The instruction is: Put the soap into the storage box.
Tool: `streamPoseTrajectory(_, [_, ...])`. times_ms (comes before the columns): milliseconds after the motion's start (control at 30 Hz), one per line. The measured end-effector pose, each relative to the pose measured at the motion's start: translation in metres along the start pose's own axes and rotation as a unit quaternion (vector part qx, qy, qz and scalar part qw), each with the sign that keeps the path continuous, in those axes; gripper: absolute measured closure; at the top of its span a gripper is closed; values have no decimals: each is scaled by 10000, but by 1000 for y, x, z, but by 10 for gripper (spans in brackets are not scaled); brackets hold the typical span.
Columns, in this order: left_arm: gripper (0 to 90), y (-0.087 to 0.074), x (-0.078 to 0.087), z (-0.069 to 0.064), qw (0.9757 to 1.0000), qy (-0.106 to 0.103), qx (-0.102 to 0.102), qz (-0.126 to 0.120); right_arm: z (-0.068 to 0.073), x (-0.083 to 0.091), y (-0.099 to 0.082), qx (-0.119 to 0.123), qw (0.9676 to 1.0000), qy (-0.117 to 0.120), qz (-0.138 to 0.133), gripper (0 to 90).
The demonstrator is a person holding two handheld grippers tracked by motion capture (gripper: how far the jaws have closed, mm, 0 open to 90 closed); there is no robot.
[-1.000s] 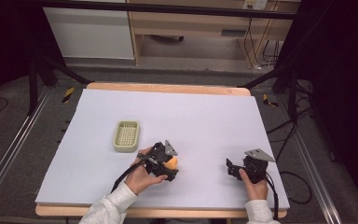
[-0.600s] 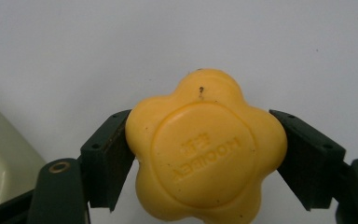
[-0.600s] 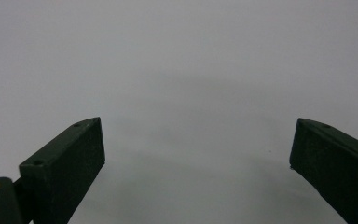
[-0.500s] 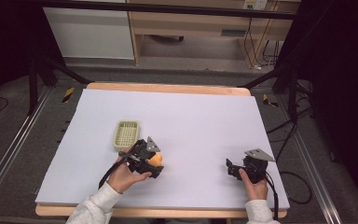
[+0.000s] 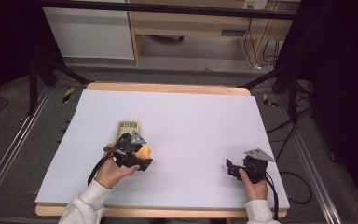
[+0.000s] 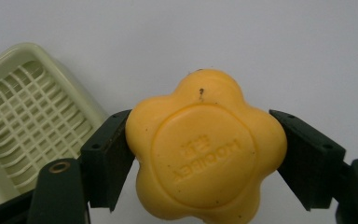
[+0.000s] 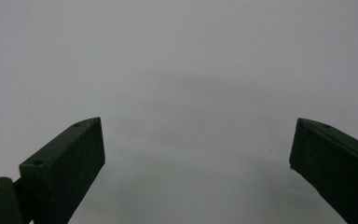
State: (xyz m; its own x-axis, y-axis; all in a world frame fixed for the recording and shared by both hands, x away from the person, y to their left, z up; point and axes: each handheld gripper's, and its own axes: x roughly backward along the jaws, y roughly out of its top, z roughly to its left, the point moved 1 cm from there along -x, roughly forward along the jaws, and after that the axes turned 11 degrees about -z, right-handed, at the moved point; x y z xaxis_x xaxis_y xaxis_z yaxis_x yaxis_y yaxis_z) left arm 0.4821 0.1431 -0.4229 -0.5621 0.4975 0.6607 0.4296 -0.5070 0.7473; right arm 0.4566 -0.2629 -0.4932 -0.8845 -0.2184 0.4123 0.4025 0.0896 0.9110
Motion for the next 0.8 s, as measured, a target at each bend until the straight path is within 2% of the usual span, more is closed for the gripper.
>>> streamPoseTrajectory(433, [249,2,15,22,9995,224,229,-67,0,0,0,10,10000,3,-1,37])
streamPoseTrajectory(800, [249,2,16,41,9982,431,411,-28,0,0,0,8,10000,5,3,37])
